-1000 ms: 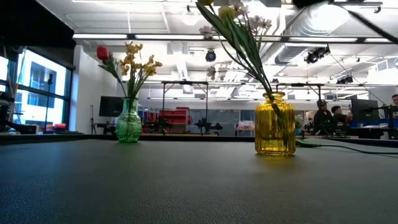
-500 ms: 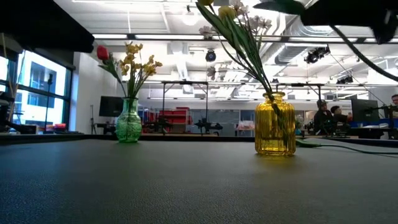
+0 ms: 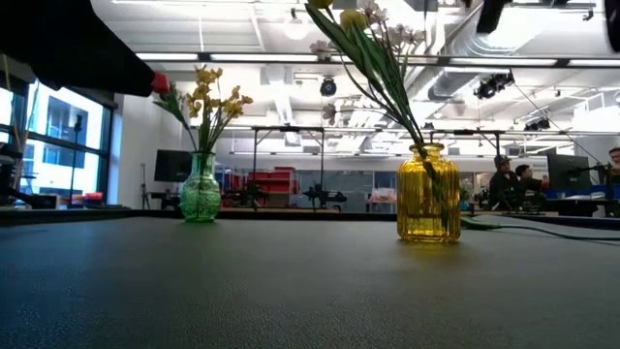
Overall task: Sort flowers into vase by color
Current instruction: Put the yellow tulip into the yellow vase
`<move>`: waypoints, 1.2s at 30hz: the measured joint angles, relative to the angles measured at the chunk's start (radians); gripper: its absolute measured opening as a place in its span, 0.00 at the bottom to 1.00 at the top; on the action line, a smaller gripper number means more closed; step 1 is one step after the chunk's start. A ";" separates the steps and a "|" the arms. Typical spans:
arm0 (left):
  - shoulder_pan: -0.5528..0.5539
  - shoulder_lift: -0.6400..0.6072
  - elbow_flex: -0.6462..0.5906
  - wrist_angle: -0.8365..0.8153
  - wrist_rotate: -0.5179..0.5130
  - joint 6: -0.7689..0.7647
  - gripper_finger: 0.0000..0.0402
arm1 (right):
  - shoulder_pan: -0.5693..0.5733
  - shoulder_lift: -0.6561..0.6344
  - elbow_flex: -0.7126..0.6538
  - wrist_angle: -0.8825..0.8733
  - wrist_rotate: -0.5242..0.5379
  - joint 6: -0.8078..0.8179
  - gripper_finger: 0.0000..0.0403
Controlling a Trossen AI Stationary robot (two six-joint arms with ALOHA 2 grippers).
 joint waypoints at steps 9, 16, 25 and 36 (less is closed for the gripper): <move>0.001 0.002 0.000 0.019 -0.008 0.016 0.38 | -0.212 -0.015 -0.070 0.000 -0.132 0.148 0.00; 0.001 0.002 0.000 0.024 -0.008 0.015 0.38 | -0.231 -0.018 -0.070 -0.009 -0.158 0.122 0.00; 0.001 0.002 0.000 0.031 -0.006 0.016 0.38 | -0.151 -0.018 -0.100 -0.036 -0.098 0.073 0.00; 0.001 0.002 0.000 0.049 -0.005 0.017 0.38 | -0.075 -0.018 -0.132 -0.074 0.056 0.109 0.00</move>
